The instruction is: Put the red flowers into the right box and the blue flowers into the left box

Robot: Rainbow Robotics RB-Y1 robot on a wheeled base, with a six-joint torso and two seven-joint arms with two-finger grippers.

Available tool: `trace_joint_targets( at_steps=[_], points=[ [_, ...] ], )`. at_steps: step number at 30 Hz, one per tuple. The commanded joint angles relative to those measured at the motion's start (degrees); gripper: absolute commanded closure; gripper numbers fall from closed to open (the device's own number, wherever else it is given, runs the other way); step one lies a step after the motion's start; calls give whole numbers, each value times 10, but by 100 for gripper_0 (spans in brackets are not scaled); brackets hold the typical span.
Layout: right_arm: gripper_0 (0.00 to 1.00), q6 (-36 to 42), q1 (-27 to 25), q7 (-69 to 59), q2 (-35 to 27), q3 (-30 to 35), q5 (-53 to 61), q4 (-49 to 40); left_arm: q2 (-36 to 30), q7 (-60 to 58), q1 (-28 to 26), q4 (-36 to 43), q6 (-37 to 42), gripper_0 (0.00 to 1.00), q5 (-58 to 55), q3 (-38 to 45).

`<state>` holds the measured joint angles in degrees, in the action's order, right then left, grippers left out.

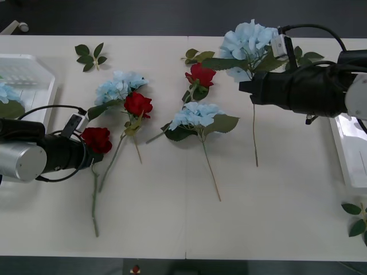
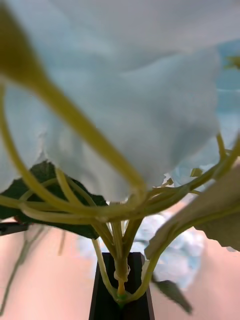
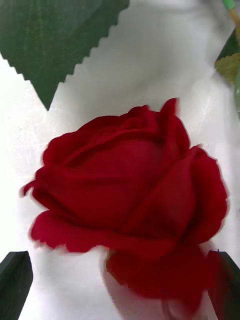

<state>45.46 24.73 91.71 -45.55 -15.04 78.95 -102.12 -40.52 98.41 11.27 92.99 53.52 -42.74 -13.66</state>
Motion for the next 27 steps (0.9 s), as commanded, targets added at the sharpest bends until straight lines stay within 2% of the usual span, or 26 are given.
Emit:
trace_joint_targets(
  at_steps=[1, 6, 9, 14, 18, 22, 27],
  points=[
    [100, -15, -37, 76, -9, 33, 35, -85, -25, 3, -8, 56, 37, 1, -42, 33],
    [100, -33, -79, 144, -4, 51, 66, -150, -51, 8, -10, 119, 113, 1, -122, 87],
    [100, -41, -99, 188, 7, 53, 80, -178, -60, 28, -18, 129, 135, 1, -217, 137],
    [100, -43, -121, 235, 36, 53, 112, -203, -65, 128, -23, 82, 135, 0, -365, 189],
    [100, -43, -143, 249, 66, 51, 148, -226, -66, 245, -22, 7, 133, 0, -533, 198],
    [100, -43, -152, 247, 85, 43, 181, -240, -66, 383, -22, -62, 134, 0, -689, 174],
    [100, -60, -152, 246, 100, 19, 197, -240, -66, 517, -22, -93, 134, 0, -842, 110]
  ],
)
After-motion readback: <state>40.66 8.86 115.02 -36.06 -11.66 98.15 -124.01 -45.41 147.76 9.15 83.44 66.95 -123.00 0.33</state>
